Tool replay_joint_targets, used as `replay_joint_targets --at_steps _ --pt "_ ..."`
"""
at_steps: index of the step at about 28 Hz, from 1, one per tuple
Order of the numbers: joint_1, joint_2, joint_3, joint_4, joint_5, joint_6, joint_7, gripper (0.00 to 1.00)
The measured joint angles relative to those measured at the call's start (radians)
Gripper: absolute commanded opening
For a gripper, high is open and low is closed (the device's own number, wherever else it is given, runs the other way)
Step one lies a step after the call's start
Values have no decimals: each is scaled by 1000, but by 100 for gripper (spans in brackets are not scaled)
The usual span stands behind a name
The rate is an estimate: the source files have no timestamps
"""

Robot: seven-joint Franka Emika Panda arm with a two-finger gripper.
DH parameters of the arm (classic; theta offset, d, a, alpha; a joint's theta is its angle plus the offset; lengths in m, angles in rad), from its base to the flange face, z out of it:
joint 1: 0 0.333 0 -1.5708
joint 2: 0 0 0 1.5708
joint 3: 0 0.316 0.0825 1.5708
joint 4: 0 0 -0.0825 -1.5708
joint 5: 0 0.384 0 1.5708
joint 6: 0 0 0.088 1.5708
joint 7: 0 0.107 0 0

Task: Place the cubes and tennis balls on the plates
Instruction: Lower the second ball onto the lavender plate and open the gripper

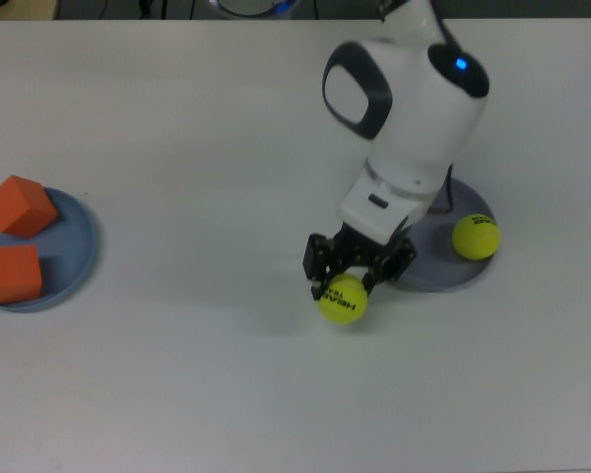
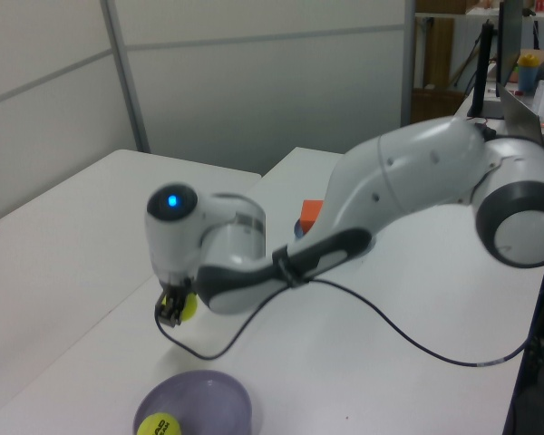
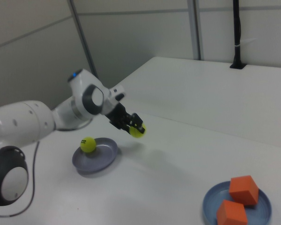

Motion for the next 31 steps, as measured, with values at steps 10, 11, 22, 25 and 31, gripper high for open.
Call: replay_joint_targets --at_steps 10,11,22,25,31 --pt "6 -98 119 -19 89 -298 -54 0" --pt "8 -95 126 -24 89 -309 -54 0" --pt "56 -64 141 -76 89 -320 -15 100" --pt "70 -61 142 -76 89 -320 33 100" --pt "80 -62 142 -64 89 -320 60 100"
